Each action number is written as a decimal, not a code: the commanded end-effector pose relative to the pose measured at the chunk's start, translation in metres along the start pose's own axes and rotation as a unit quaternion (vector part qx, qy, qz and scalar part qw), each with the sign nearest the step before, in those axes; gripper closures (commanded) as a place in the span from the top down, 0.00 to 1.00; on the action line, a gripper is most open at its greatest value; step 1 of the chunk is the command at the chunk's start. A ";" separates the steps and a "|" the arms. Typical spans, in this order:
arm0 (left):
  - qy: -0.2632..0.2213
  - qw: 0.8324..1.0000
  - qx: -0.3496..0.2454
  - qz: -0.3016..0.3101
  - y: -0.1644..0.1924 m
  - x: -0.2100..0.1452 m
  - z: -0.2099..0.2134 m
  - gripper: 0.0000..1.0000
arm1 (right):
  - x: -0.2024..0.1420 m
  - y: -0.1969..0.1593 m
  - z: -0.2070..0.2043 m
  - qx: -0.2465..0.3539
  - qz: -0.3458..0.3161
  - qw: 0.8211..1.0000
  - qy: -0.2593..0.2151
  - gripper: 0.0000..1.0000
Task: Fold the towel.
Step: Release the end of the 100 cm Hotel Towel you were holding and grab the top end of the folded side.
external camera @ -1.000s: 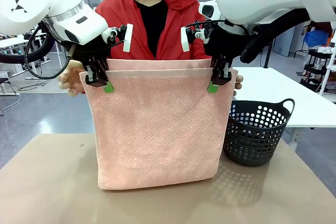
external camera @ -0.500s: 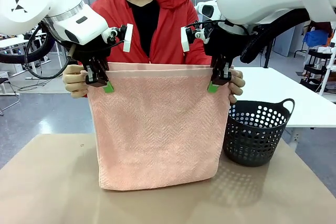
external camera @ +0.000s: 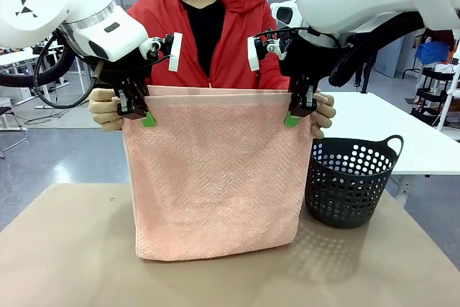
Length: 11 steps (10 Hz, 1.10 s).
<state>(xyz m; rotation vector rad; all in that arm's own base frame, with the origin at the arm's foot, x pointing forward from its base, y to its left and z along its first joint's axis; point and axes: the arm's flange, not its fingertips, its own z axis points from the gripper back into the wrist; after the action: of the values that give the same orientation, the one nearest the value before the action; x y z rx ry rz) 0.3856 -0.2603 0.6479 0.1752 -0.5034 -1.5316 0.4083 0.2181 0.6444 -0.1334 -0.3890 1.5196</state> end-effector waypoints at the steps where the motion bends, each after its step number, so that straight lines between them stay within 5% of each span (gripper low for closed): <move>1: 0.000 1.000 0.000 0.000 0.000 0.000 0.000 0.24 | 0.000 0.000 0.000 0.000 0.000 1.000 0.000 0.02; 2: -0.008 1.000 -0.001 -0.002 0.001 -0.002 0.004 0.43 | -0.001 0.001 0.003 -0.004 -0.002 1.000 -0.003 0.34; 3: -0.002 1.000 0.008 0.003 0.001 -0.003 0.010 0.66 | -0.002 0.005 0.008 -0.015 0.000 1.000 -0.002 0.37; 4: -0.003 1.000 0.022 0.004 -0.002 -0.003 0.020 0.84 | -0.002 0.010 0.018 -0.035 0.003 0.999 0.002 0.70; 5: -0.008 0.999 0.047 0.005 -0.004 -0.001 0.032 1.00 | -0.002 0.014 0.029 -0.054 0.006 0.998 -0.011 0.72; 6: -0.018 0.997 0.075 0.005 -0.007 0.001 0.046 1.00 | -0.002 0.020 0.040 -0.084 0.011 0.996 -0.019 1.00; 7: -0.025 0.994 0.102 -0.002 -0.012 0.003 0.059 1.00 | -0.002 0.026 0.050 -0.104 0.018 0.994 -0.024 1.00; 8: -0.033 0.992 0.120 -0.009 -0.020 0.006 0.071 0.86 | -0.002 0.034 0.061 -0.121 0.027 0.992 -0.025 1.00; 9: -0.038 0.990 0.134 -0.015 -0.025 0.008 0.079 0.94 | -0.002 0.039 0.068 -0.133 0.036 0.990 -0.026 0.81; 11: -0.043 0.989 0.143 -0.017 -0.028 0.011 0.087 1.00 | -0.001 0.041 0.074 -0.138 0.042 0.989 -0.030 1.00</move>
<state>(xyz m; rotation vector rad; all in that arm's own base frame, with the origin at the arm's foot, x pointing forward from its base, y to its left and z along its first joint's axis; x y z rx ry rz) 0.3237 -0.2531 0.7279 0.3195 -0.7704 -1.5245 0.3434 0.2107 0.7106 -0.3097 -0.6369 1.5441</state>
